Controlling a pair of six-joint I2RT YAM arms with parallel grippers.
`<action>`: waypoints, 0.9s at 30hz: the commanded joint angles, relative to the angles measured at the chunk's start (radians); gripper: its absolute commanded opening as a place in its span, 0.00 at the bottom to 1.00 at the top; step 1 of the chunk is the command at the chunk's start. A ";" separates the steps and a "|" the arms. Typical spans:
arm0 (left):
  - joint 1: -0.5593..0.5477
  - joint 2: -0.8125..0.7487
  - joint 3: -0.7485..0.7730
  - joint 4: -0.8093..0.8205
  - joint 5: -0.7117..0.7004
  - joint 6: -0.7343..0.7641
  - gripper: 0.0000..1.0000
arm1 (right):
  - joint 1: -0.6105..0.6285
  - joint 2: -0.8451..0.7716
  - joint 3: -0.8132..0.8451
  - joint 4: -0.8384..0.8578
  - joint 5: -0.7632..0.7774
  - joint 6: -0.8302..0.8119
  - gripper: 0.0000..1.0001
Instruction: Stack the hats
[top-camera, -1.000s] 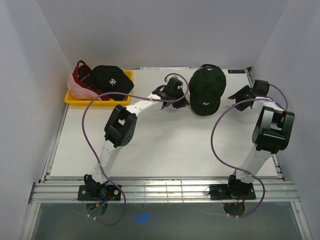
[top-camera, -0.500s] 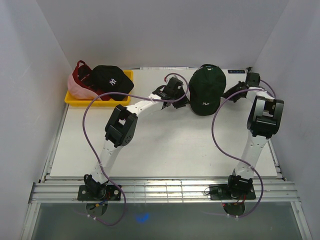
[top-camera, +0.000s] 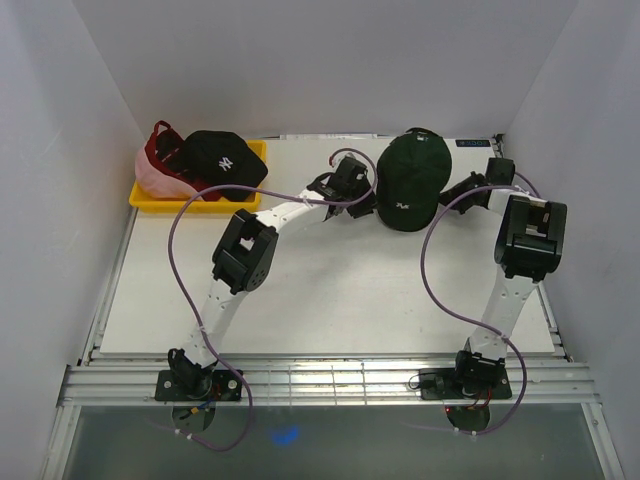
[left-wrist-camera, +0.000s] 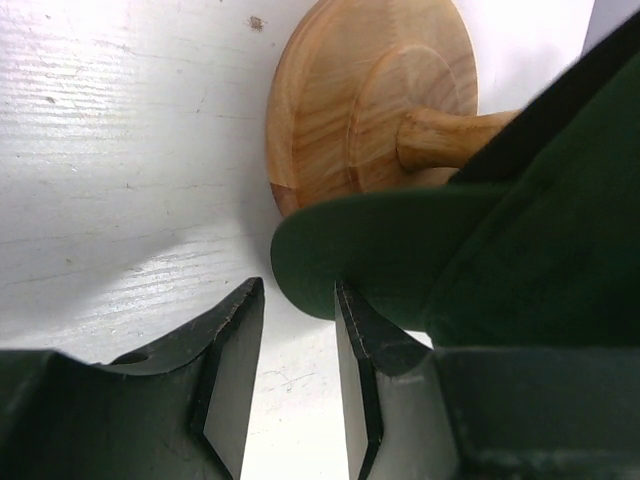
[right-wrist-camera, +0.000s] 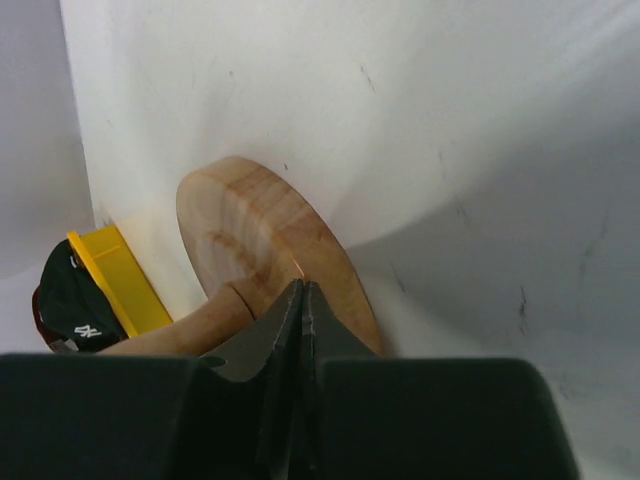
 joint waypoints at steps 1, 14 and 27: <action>-0.016 -0.011 0.002 0.024 0.009 -0.017 0.45 | 0.011 -0.094 -0.086 0.087 -0.047 0.027 0.08; -0.004 -0.085 -0.070 -0.035 -0.095 0.002 0.45 | 0.006 -0.217 -0.292 0.210 -0.071 0.070 0.08; 0.236 0.074 0.151 0.016 0.292 0.059 0.37 | 0.000 -0.193 -0.243 0.150 -0.069 0.037 0.08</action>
